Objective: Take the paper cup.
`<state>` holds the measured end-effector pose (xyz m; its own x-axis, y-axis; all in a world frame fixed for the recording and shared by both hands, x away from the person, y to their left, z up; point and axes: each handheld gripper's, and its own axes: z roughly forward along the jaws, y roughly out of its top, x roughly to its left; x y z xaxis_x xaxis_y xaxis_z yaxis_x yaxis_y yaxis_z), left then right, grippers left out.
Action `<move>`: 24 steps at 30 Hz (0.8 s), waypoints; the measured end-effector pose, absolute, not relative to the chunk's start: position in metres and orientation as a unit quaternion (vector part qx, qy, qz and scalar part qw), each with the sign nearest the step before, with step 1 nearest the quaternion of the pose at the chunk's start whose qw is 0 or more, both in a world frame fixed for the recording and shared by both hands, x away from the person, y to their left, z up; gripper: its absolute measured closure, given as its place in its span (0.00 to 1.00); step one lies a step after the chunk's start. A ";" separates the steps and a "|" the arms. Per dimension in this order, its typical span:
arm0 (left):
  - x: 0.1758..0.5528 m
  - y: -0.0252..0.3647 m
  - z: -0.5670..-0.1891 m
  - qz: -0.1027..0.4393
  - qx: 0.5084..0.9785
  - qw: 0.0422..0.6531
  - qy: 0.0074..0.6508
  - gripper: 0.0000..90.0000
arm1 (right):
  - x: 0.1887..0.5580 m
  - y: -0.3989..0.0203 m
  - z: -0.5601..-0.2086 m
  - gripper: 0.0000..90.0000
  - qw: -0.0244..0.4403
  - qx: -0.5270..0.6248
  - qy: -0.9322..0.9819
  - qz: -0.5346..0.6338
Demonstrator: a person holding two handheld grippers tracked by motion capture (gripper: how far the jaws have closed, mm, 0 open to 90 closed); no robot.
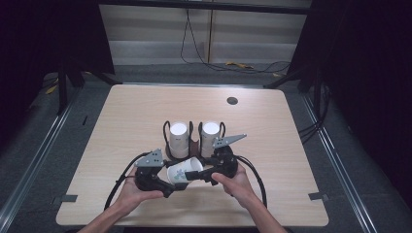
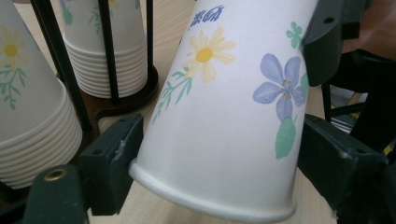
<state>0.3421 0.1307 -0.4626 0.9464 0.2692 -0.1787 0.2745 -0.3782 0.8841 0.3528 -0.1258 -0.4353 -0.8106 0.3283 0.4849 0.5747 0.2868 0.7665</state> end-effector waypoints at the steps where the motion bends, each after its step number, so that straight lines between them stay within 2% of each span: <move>1: 0.342 0.131 -0.462 -0.001 0.830 0.533 0.162 0.23 | 0.353 -0.126 -0.435 0.40 0.115 -0.283 -0.794 -0.526; 5: 0.342 0.132 -0.462 0.005 0.831 0.533 0.160 0.27 | 0.352 -0.128 -0.432 0.38 0.097 -0.287 -0.796 -0.525; 10: 0.342 0.132 -0.464 0.011 0.834 0.529 0.155 0.29 | 0.353 -0.129 -0.434 0.37 0.098 -0.289 -0.798 -0.520; 18: 0.343 0.136 -0.463 -0.005 0.831 0.532 0.163 0.30 | 0.353 -0.129 -0.435 0.21 0.080 -0.299 -0.802 -0.511; 24: 0.345 0.137 -0.463 -0.018 0.835 0.520 0.178 0.29 | 0.352 -0.131 -0.432 0.19 0.076 -0.294 -0.806 -0.508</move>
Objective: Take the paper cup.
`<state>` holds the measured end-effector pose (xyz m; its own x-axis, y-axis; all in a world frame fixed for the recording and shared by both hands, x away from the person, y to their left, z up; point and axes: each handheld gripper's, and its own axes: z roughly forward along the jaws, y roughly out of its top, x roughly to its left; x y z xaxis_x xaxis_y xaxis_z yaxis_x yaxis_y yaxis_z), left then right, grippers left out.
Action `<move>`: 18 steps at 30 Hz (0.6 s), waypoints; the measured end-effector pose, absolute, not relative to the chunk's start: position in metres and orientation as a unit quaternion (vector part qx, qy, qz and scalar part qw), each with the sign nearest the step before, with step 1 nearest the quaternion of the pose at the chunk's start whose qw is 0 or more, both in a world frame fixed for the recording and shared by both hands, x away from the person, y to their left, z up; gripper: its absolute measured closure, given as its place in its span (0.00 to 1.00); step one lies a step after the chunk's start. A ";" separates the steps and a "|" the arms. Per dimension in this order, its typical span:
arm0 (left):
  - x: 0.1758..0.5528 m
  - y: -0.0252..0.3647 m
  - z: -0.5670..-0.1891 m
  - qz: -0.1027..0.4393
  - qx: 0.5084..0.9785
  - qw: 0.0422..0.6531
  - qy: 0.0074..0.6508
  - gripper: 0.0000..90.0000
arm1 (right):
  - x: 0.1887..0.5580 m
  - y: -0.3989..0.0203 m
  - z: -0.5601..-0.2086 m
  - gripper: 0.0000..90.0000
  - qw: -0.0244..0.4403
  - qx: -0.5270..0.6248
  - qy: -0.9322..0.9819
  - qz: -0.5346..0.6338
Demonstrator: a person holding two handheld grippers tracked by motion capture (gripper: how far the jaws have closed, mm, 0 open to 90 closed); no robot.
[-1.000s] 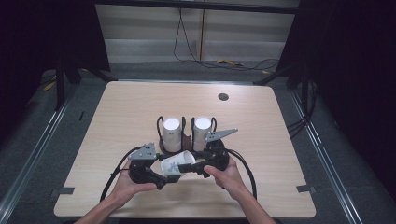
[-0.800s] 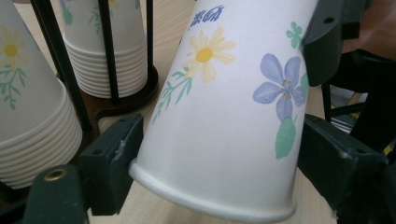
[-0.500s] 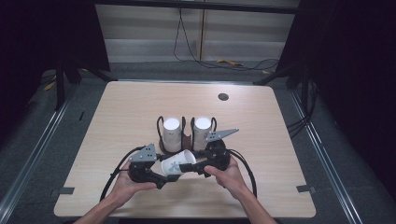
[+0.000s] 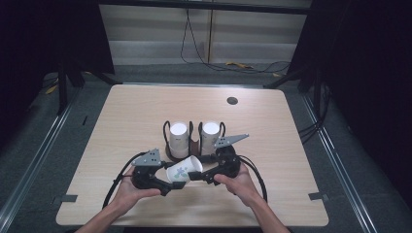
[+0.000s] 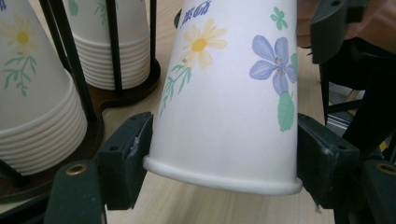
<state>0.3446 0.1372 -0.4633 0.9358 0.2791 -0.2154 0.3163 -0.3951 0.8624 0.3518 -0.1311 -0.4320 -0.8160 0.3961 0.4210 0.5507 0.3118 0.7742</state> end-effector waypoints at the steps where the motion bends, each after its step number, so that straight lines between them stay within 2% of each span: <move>1: 0.345 0.137 -0.463 -0.016 0.837 0.518 0.179 0.29 | 0.352 -0.132 -0.432 0.19 0.075 -0.292 -0.808 -0.507; 18: 0.349 0.139 -0.454 -0.016 0.849 0.496 0.184 0.30 | 0.347 -0.133 -0.428 0.19 0.058 -0.276 -0.833 -0.477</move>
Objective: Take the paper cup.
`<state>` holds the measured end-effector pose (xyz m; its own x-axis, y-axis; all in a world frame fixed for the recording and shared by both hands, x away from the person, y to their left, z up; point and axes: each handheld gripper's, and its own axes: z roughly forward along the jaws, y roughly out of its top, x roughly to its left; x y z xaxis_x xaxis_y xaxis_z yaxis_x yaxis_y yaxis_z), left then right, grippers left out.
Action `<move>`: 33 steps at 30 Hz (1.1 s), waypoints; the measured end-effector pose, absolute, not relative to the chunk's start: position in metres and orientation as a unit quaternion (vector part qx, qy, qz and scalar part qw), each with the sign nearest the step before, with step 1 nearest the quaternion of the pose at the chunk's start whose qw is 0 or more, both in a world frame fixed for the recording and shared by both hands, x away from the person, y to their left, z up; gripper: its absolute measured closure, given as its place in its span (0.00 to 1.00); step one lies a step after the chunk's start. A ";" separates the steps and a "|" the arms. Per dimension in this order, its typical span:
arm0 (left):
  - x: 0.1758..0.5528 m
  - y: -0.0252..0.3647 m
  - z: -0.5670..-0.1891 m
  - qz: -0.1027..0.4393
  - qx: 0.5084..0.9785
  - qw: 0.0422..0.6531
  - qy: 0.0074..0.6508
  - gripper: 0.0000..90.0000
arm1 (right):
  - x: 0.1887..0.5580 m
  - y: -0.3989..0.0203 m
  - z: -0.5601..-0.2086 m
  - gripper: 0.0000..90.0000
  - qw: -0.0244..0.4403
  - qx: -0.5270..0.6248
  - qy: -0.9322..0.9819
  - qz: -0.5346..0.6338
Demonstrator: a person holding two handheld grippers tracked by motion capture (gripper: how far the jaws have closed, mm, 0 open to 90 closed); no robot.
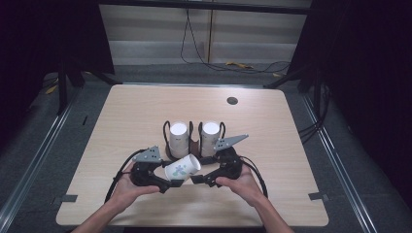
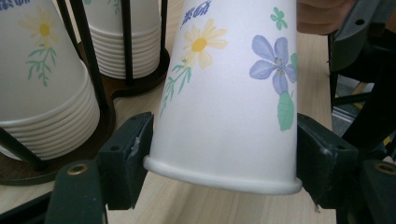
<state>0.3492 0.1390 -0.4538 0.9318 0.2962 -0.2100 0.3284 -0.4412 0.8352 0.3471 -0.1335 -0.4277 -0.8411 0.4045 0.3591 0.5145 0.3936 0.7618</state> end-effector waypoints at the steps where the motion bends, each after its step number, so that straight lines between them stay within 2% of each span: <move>1: 0.349 0.139 -0.453 -0.016 0.850 0.495 0.180 0.30 | 0.347 -0.134 -0.428 0.19 0.057 -0.276 -0.832 -0.478; 18: 0.350 0.130 -0.456 -0.007 0.877 0.453 0.163 0.30 | 0.343 -0.136 -0.429 0.20 0.018 -0.264 -0.857 -0.443; 33: 0.355 0.128 -0.452 -0.015 0.889 0.427 0.163 0.30 | 0.349 -0.128 -0.434 0.19 0.032 -0.239 -0.887 -0.394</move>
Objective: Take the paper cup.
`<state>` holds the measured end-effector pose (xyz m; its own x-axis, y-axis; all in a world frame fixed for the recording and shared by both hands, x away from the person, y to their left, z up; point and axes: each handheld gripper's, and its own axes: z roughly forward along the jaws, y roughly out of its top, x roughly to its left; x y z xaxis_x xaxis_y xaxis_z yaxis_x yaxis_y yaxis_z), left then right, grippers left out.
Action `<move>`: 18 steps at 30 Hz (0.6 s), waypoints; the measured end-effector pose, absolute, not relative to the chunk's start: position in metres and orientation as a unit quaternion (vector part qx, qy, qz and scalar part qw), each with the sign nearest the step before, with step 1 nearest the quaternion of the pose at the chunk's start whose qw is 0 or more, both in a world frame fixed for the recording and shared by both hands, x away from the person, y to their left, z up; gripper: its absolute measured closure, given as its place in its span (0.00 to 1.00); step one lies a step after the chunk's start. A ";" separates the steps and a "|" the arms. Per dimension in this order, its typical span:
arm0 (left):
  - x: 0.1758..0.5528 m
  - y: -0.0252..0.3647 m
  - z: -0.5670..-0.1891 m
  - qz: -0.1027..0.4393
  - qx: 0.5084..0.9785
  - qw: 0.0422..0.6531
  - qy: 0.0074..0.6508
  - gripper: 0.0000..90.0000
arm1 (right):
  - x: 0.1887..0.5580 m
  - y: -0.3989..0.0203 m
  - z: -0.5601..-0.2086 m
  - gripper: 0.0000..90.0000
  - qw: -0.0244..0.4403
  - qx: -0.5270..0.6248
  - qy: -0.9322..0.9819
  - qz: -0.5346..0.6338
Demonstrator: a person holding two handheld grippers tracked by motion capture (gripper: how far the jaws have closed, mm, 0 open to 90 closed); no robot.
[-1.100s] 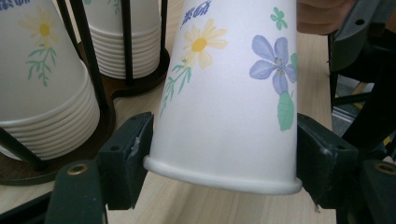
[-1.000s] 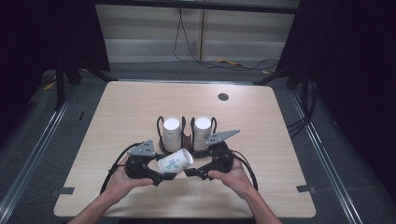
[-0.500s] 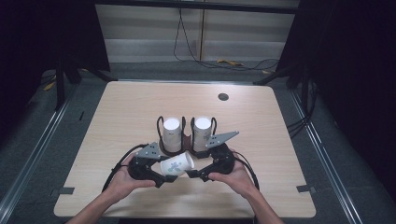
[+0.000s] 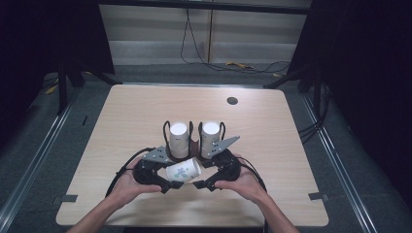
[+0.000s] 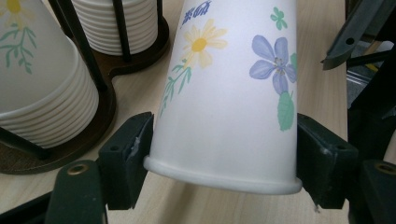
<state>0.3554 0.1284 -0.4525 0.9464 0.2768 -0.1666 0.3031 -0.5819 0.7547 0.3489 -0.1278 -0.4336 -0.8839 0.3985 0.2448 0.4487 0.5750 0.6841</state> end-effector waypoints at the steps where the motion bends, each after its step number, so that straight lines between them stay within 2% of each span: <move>1: 0.355 0.128 -0.452 -0.018 0.891 0.424 0.160 0.30 | 0.350 -0.128 -0.434 0.19 0.033 -0.237 -0.888 -0.392; 18: 0.351 0.120 -0.458 -0.020 0.913 0.385 0.132 0.30 | 0.355 -0.120 -0.433 0.22 0.057 -0.208 -0.912 -0.349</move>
<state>0.3513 0.1199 -0.4577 0.9646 0.2249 -0.1379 0.2557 -0.6682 0.6986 0.3548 -0.1198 -0.4333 -0.9069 0.3401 0.2488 0.4193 0.6695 0.6132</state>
